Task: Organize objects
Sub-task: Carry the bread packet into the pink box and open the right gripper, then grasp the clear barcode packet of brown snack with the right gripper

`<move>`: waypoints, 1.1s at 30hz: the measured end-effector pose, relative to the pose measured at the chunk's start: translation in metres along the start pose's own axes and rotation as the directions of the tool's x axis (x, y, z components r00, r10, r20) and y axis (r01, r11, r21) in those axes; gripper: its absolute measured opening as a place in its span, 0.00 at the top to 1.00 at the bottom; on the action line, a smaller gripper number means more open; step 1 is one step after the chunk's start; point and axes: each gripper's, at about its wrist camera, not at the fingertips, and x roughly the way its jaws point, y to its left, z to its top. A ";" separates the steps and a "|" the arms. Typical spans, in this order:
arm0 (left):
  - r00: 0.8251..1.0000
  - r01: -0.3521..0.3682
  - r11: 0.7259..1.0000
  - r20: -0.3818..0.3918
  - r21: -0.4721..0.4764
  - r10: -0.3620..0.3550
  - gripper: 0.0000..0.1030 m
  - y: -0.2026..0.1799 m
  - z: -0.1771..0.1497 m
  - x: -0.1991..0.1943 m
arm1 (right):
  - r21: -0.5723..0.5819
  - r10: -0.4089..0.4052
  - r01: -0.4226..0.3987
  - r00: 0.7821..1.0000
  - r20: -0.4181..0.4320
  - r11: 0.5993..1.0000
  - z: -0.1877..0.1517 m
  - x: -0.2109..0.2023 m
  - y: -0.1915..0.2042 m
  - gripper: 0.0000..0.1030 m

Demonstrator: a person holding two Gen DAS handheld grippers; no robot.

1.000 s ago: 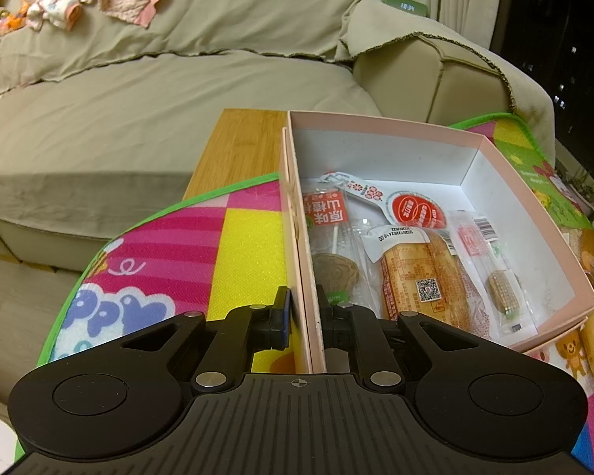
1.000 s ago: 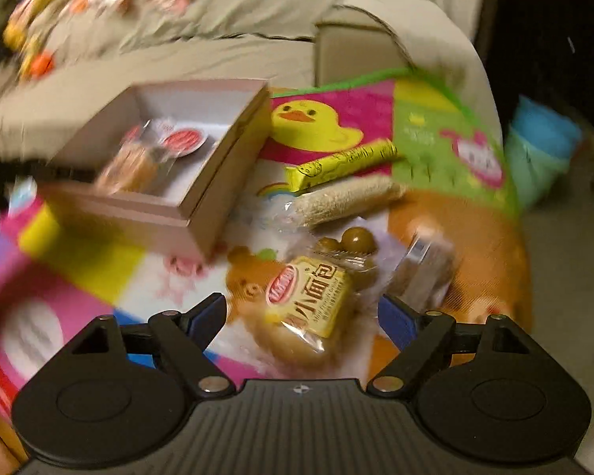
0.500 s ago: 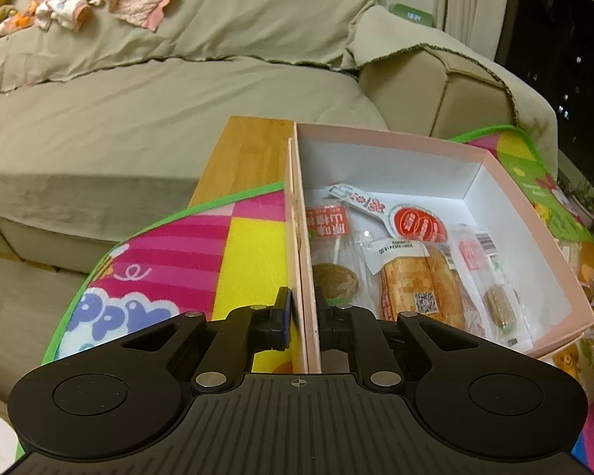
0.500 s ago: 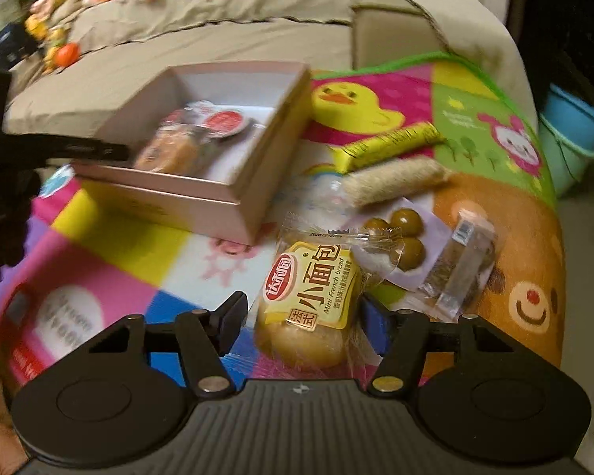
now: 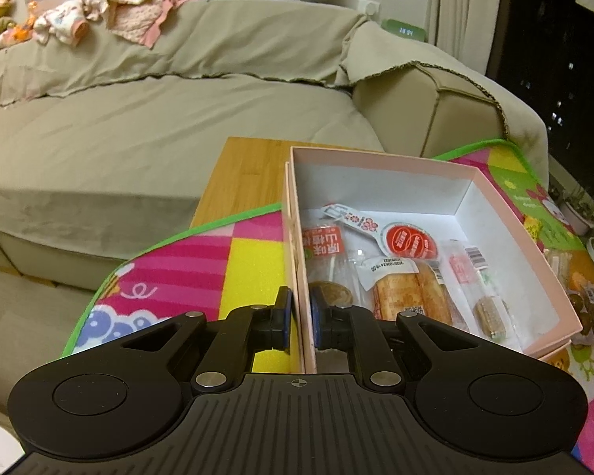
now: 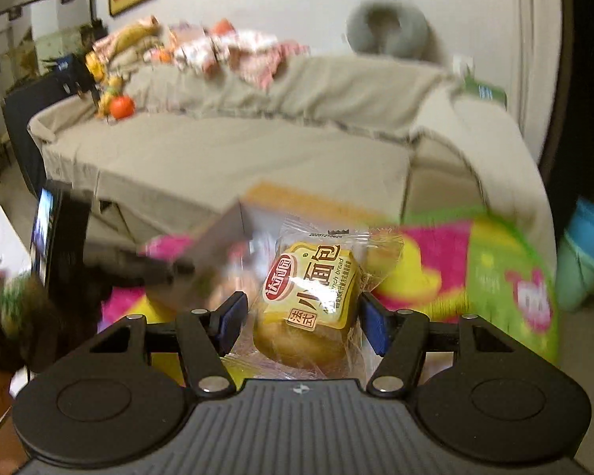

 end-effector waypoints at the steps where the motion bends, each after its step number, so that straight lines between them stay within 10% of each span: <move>1: 1.000 0.000 1.000 -0.001 -0.003 0.000 0.88 0.000 0.001 0.000 | -0.011 0.000 0.000 1.000 0.019 1.000 0.010 0.004 0.002 0.40; 14: 1.000 0.001 1.000 -0.009 0.005 -0.001 0.88 -0.001 0.001 0.003 | 0.069 0.018 -0.022 0.998 0.060 0.997 0.074 0.096 0.000 0.31; 33: 1.000 0.004 1.000 -0.005 0.004 -0.004 0.88 0.001 -0.002 0.004 | 0.266 -0.209 0.232 0.971 -0.113 0.936 -0.048 0.044 -0.102 0.24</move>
